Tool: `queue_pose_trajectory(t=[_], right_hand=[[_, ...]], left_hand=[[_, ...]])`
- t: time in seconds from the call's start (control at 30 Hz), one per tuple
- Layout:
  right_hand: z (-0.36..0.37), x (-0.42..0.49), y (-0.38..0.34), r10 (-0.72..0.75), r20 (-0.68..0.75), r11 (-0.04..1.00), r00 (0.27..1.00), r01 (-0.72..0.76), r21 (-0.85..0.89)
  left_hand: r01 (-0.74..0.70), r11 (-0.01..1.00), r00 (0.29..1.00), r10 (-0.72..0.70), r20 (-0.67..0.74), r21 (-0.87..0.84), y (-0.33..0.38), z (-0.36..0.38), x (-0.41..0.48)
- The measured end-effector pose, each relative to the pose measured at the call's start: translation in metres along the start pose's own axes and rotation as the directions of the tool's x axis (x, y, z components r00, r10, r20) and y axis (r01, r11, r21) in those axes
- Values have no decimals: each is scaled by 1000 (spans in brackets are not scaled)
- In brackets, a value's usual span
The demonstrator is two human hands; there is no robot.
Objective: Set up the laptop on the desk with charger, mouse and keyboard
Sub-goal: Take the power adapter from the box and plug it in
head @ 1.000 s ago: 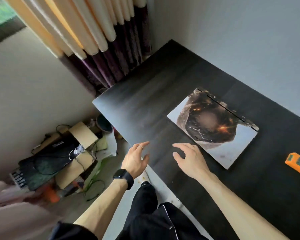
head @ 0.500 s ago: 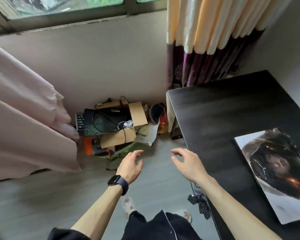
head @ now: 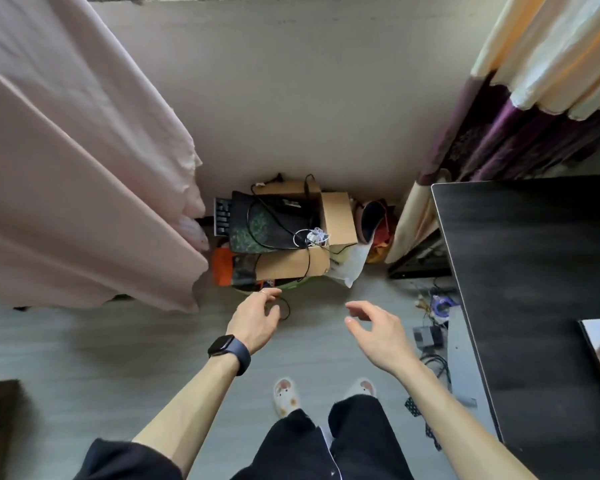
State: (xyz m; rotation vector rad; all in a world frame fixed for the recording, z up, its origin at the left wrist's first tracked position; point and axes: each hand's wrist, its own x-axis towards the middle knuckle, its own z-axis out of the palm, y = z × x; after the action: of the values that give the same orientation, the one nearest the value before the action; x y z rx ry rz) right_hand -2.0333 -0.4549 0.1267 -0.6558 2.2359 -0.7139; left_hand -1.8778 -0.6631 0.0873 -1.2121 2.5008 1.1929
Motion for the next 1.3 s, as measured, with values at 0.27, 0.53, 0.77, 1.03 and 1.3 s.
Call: queue_pose_trajectory(t=[0.27,0.53,0.77,1.03,1.3], right_hand=[[12,66,-19,43,83,998,996,-46,41],[-10,169,-35,24,143,999,989,-30,39],[-17,233,-56,8,207,1000,978,-13,20],[6,284,-48,92,224,994,970,-104,42],[78,354,3,250,263,968,932,-232,-97]], left_hand=[[97,994,995,-97,-3,-44,-18,-13,50],[208,977,978,-208,9,-54,-6,-31,132],[273,958,962,-274,-6,-91,-2,-39,181],[315,946,949,-314,31,-79,-24,-29,230],[528,846,849,-529,-5,76,-84,-19,292]])
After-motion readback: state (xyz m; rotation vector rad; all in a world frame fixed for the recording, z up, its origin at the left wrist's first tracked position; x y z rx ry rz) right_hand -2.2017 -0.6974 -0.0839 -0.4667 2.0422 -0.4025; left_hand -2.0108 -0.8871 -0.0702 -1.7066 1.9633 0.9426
